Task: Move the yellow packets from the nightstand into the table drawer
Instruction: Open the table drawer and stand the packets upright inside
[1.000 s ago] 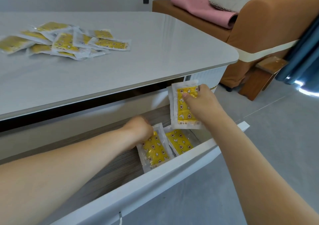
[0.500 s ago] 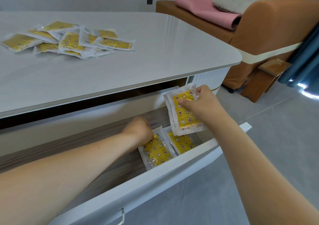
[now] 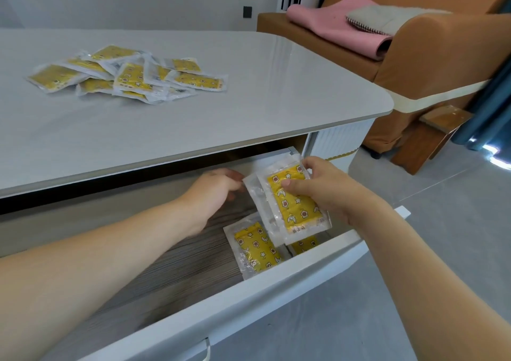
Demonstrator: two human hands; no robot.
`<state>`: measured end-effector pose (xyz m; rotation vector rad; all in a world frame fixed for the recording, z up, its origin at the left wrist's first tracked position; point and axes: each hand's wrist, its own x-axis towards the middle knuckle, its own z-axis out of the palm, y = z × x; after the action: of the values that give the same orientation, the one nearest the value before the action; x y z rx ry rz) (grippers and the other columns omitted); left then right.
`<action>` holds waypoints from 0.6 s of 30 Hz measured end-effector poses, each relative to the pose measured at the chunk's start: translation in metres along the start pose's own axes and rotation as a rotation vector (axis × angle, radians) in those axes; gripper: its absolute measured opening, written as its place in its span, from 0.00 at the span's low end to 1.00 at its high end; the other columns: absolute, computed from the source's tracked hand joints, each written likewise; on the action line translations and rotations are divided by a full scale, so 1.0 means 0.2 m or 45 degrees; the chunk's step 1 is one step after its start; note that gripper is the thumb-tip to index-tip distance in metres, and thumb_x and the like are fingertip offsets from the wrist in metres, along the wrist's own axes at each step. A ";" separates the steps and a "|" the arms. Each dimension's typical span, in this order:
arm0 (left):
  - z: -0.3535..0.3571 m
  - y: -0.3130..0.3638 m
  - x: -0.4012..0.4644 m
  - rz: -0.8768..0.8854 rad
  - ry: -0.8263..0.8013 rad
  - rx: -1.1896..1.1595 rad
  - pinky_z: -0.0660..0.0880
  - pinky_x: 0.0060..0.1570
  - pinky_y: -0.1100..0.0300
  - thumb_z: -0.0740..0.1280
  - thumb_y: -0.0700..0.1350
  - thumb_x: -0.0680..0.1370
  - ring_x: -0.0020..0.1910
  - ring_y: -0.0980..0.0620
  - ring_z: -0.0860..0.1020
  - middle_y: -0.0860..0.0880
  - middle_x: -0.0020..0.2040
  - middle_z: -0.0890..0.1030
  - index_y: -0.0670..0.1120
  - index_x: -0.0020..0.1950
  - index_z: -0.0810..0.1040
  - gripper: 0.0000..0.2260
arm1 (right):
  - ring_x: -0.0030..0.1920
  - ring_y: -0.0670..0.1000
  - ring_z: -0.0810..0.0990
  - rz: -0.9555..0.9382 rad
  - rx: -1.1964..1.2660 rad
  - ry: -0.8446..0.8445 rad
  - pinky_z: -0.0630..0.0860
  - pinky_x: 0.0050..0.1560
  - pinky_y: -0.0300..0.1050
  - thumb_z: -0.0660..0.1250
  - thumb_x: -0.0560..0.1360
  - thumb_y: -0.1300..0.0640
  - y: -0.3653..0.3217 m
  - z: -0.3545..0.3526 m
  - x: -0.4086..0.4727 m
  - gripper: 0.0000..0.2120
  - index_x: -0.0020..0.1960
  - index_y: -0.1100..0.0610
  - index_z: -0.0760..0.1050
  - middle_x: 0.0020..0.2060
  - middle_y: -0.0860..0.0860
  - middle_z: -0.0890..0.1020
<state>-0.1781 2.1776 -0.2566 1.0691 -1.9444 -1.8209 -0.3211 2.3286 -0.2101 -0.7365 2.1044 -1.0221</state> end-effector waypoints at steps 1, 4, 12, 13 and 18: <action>-0.03 0.00 -0.02 0.009 -0.024 -0.024 0.68 0.39 0.59 0.65 0.41 0.78 0.43 0.53 0.78 0.50 0.48 0.83 0.50 0.49 0.81 0.06 | 0.45 0.55 0.86 0.006 0.032 -0.060 0.82 0.49 0.56 0.74 0.73 0.53 0.00 0.01 0.00 0.19 0.60 0.52 0.71 0.49 0.53 0.85; -0.08 -0.02 -0.04 0.046 -0.091 -0.063 0.66 0.34 0.60 0.67 0.41 0.78 0.38 0.53 0.79 0.49 0.43 0.84 0.50 0.50 0.82 0.05 | 0.48 0.58 0.86 0.012 0.119 -0.214 0.81 0.52 0.60 0.73 0.74 0.56 -0.01 0.03 -0.01 0.18 0.61 0.55 0.73 0.50 0.55 0.85; -0.15 -0.07 -0.13 0.099 -0.208 0.176 0.66 0.29 0.61 0.68 0.32 0.76 0.26 0.56 0.76 0.48 0.33 0.82 0.44 0.42 0.82 0.09 | 0.50 0.57 0.85 0.085 0.159 -0.394 0.83 0.49 0.51 0.68 0.77 0.62 -0.04 0.08 -0.04 0.12 0.60 0.58 0.74 0.53 0.59 0.84; -0.17 -0.07 -0.14 0.088 -0.187 0.206 0.66 0.28 0.62 0.67 0.31 0.76 0.26 0.57 0.76 0.47 0.32 0.82 0.44 0.42 0.82 0.09 | 0.50 0.57 0.85 0.087 0.155 -0.376 0.83 0.49 0.52 0.68 0.77 0.62 -0.05 0.08 -0.04 0.12 0.60 0.58 0.74 0.53 0.59 0.84; -0.38 -0.13 -0.16 0.002 -0.121 0.295 0.66 0.28 0.62 0.67 0.32 0.76 0.27 0.56 0.77 0.48 0.33 0.83 0.41 0.45 0.82 0.07 | 0.42 0.57 0.84 0.091 0.115 -0.179 0.82 0.45 0.50 0.65 0.79 0.62 -0.09 0.13 0.00 0.05 0.55 0.60 0.74 0.46 0.59 0.84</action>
<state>-0.0989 2.1442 -0.2581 1.0635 -2.2559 -1.7056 -0.2975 2.3078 -0.2068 -0.6639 1.9380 -0.9906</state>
